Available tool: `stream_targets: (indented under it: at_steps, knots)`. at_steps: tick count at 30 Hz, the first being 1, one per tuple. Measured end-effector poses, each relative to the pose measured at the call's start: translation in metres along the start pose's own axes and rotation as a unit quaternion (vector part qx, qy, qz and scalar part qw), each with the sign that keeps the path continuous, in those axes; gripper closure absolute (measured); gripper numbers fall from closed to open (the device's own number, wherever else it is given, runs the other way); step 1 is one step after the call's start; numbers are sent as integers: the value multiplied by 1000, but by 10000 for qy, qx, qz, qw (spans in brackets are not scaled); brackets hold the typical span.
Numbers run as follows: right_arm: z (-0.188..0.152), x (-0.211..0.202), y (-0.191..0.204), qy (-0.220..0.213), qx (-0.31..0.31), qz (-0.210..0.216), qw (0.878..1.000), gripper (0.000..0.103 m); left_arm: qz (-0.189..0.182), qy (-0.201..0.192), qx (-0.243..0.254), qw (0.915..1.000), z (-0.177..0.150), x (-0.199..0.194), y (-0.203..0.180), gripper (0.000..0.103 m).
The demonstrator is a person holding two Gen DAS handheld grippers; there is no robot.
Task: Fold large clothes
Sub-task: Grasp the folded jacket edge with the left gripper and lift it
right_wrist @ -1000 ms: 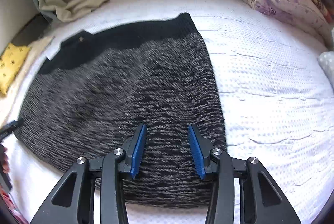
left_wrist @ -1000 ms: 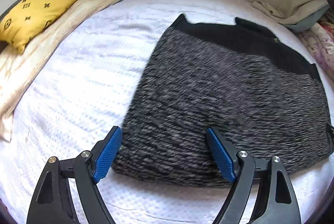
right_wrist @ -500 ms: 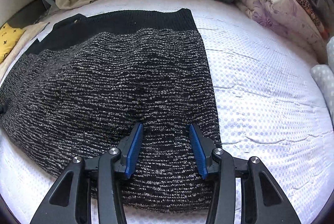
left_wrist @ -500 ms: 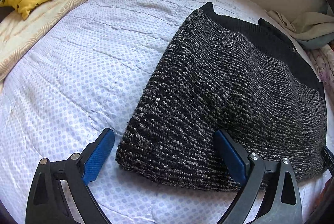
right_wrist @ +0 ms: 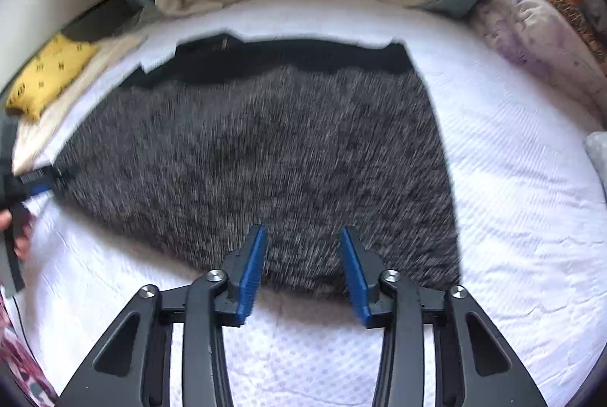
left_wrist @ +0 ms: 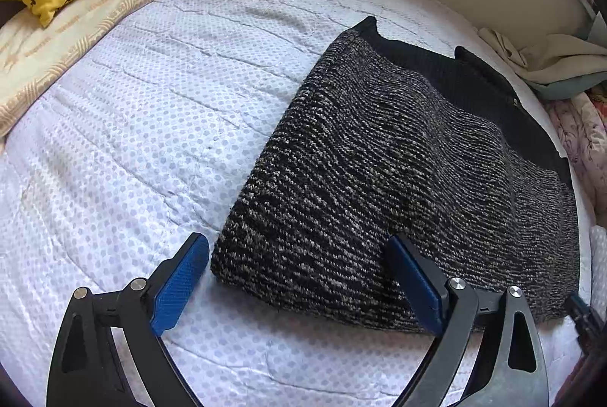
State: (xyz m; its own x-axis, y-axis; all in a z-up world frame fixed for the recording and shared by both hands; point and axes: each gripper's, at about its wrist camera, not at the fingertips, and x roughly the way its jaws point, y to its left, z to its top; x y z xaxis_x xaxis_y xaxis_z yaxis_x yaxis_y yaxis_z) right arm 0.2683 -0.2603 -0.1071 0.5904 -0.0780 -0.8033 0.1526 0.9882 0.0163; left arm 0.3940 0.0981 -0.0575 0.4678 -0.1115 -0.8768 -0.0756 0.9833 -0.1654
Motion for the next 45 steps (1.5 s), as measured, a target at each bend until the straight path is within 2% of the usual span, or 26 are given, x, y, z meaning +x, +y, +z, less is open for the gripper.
stream_targets:
  at_steps: [3,7,10,12,14,17,19,20,24,29,32,39,42,44,45]
  knots:
    - [-11,19,0,263,-9,-138,9996,69,-21,19,-3,10000,-2,-4,-1,7]
    - [-19,27,0,180,-99,-133,9997,68,-58,33,-79,9999,-6,-12,3,7]
    - [-17,29,-5,158,-26,-72,9998,66,-235,87,-248,9994,-8,-16,7,8]
    - [-13,27,-8,257,85,42,9996,62,-428,131,-391,9982,-10,-21,11,10]
    - [-8,15,-16,293,438,437,9977,56,-681,173,-554,9960,-11,-25,16,14]
    - [-1,-6,-20,47,701,810,9942,53,-1240,234,-995,9870,-17,-29,27,20]
    - [5,-16,-21,-116,691,836,9940,48,-1674,322,-1428,9750,-24,-26,35,27]
    - [8,-21,-21,-209,663,859,9939,47,-1911,405,-1699,9659,-28,-21,39,32]
    - [17,-26,-16,-327,631,952,9929,46,-2329,591,-2320,9426,-41,0,46,40]
    - [14,-30,-10,-364,587,1051,9921,46,-2698,349,-2789,9210,-34,20,45,41]
    - [15,-31,-10,-360,611,1099,9914,46,-2766,138,-2962,9141,-27,27,44,41]
    - [13,-22,-10,-264,710,1244,9893,46,-2837,-271,-3063,9083,-5,41,36,41]
    - [16,-15,-8,-228,695,1251,9895,46,-2908,-346,-3174,9019,1,46,34,41]
    - [17,-12,-6,-209,679,1225,9899,46,-2926,-386,-3258,8982,5,51,33,46]
    - [18,-9,-5,-195,673,1217,9901,46,-2891,-412,-3224,9004,6,53,32,49]
